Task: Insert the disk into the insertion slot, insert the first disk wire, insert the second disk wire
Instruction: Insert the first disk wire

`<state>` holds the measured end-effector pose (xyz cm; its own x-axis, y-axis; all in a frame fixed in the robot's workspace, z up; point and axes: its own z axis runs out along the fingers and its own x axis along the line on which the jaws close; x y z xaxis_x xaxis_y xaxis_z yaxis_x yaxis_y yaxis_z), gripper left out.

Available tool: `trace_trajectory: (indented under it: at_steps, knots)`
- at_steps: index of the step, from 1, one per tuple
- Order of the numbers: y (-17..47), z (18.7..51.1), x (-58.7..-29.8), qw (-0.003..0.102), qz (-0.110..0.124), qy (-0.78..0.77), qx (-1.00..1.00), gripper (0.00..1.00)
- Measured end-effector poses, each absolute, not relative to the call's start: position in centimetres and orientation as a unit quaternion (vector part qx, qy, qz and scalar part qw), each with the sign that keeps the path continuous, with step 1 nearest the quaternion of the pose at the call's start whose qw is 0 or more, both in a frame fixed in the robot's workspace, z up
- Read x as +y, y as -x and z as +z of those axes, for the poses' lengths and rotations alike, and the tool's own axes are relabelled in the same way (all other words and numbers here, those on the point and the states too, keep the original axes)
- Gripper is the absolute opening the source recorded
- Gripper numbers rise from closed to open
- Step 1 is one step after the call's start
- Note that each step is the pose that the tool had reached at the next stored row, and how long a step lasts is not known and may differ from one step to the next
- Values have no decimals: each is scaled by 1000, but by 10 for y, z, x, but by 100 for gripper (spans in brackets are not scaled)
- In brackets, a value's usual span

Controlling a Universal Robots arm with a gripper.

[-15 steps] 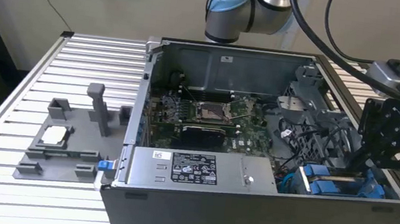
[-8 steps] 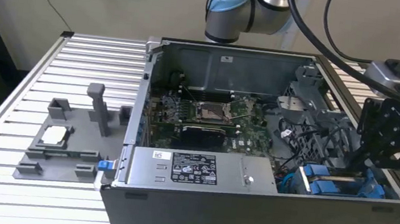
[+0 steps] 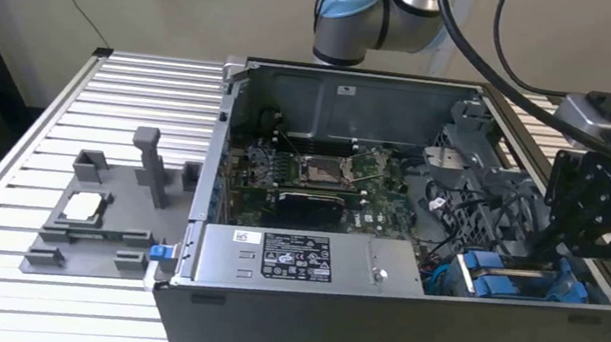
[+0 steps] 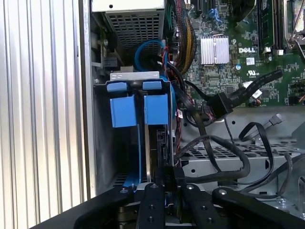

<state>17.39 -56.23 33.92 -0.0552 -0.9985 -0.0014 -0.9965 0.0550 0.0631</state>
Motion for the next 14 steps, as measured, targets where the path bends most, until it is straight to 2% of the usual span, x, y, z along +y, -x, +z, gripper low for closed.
trace_trajectory:
  at_steps: [14]
  knots:
    - [-174,332,-562,20,-22,-689,-725,19]
